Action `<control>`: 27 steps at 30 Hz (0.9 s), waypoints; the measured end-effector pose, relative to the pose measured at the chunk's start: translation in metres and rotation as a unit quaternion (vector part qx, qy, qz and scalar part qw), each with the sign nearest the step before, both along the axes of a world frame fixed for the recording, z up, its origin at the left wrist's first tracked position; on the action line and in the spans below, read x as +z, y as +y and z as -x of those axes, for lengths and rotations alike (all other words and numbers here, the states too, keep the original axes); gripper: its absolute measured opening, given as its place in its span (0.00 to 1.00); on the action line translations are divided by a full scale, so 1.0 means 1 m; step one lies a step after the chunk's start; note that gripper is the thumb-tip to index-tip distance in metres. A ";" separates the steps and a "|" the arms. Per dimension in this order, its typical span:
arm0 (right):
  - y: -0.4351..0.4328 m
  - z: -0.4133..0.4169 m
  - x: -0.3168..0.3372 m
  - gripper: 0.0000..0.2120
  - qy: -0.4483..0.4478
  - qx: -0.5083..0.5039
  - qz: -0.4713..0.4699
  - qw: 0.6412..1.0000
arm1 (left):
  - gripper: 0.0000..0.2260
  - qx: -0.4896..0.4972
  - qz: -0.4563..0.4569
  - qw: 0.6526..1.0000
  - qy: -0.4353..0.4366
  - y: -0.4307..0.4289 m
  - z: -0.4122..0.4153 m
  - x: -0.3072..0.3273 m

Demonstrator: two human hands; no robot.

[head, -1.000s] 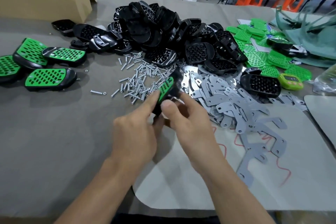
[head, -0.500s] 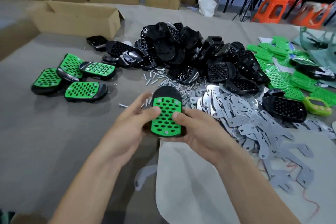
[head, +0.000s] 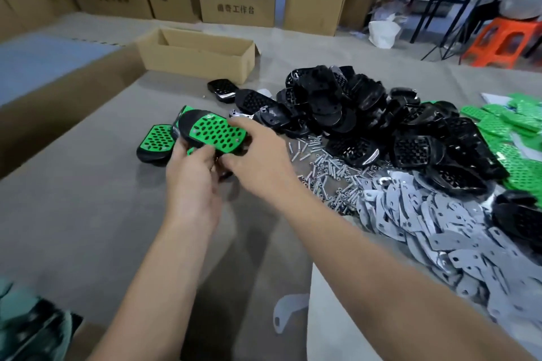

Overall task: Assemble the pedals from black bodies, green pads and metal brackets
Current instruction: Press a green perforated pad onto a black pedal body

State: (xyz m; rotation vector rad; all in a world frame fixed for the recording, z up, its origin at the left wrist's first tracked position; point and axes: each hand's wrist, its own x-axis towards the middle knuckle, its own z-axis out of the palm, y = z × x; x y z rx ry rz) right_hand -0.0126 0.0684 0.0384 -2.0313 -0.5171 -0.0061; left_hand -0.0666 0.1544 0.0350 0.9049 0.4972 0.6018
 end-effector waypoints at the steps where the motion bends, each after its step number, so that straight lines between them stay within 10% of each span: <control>1: 0.008 -0.008 -0.003 0.29 0.000 0.013 0.014 1.000 | 0.21 -0.016 -0.026 0.999 0.029 0.008 -0.002 -0.001; 8: 0.002 -0.033 -0.025 0.28 0.016 0.074 0.152 0.986 | 0.17 0.018 -0.202 0.951 0.233 0.026 0.020 -0.045; 11: -0.035 -0.053 -0.019 0.27 -0.028 -0.012 0.121 0.992 | 0.12 0.013 -0.268 0.931 0.247 0.020 0.019 -0.048; 19: -0.134 -0.095 -0.044 0.33 -0.039 -0.171 0.452 0.875 | 0.12 -0.188 -0.331 0.911 0.160 -0.038 -0.016 -0.046; 27: -0.148 -0.051 -0.020 0.36 -0.029 -0.067 0.200 0.977 | 0.09 -0.230 -0.274 0.926 0.121 -0.085 -0.042 -0.055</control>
